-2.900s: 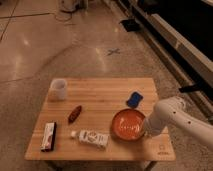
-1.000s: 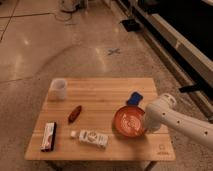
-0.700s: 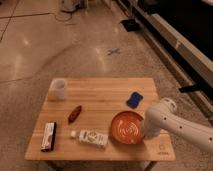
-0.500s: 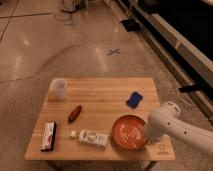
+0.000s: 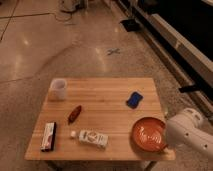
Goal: Drag the ceramic bowl in a circle
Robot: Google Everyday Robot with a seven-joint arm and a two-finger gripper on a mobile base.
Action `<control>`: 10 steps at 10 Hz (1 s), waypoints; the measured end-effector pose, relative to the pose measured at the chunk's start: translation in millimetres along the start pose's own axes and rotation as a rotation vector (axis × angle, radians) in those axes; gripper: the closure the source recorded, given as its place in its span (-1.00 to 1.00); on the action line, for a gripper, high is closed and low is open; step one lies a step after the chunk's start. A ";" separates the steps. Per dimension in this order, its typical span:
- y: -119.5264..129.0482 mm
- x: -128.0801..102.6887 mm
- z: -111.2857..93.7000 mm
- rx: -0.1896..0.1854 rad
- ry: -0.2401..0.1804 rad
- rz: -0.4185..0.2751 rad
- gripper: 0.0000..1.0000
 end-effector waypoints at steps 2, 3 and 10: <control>-16.7 12.4 9.8 0.013 0.028 0.025 1.00; -31.3 10.8 15.0 0.026 0.027 0.020 1.00; -102.8 -31.9 6.3 0.143 -0.060 -0.052 0.44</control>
